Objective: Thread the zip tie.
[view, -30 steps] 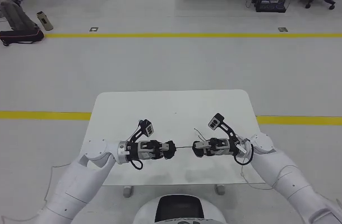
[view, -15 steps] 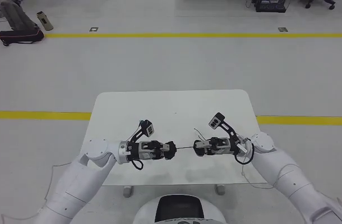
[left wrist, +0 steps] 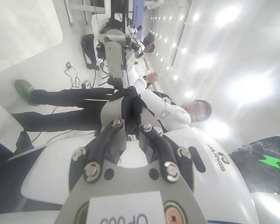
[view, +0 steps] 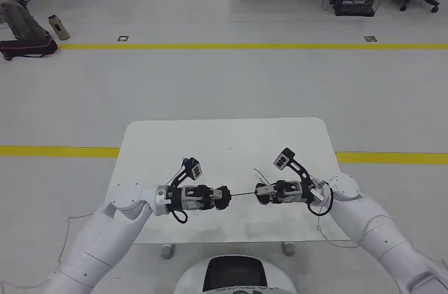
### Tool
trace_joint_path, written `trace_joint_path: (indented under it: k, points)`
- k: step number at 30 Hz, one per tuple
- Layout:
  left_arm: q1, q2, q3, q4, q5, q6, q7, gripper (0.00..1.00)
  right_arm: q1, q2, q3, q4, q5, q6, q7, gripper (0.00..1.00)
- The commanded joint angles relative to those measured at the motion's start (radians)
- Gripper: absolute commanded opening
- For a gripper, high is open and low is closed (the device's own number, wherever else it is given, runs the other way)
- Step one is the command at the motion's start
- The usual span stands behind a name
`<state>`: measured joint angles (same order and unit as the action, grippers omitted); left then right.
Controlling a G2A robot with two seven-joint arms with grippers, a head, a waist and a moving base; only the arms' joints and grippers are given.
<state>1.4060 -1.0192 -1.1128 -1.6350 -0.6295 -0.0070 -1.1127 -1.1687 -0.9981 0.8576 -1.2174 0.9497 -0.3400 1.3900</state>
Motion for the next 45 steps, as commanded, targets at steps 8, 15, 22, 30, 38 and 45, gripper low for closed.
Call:
trace_joint_path:
  k: [8, 15, 22, 30, 38, 45]
  points:
    - [0.001, 0.005, 0.005, -0.007, 0.001, -0.007, 0.015, 1.00, -0.004, 0.000, 0.006, 0.002, -0.004, 0.000, 0.000, 0.00]
    - [0.006, 0.009, -0.003, -0.009, 0.004, -0.027, 0.031, 1.00, -0.012, -0.001, 0.016, -0.004, 0.003, 0.000, 0.000, 0.00]
    - [0.006, 0.009, -0.003, -0.009, 0.004, -0.027, 0.031, 1.00, -0.014, -0.001, 0.020, -0.012, 0.000, 0.000, 0.000, 0.00]
    - [0.008, 0.005, 0.017, -0.004, 0.014, -0.048, 0.089, 1.00, -0.051, -0.007, 0.056, -0.051, 0.072, 0.000, -0.007, 0.00]
    - [-0.010, -0.004, 0.052, 0.006, -0.032, -0.088, 0.093, 1.00, -0.068, -0.019, 0.065, -0.065, 0.110, 0.000, 0.000, 0.00]
    - [-0.016, -0.004, 0.054, 0.008, -0.021, -0.106, 0.099, 1.00, -0.062, -0.023, 0.056, -0.055, 0.115, 0.000, 0.000, 0.00]
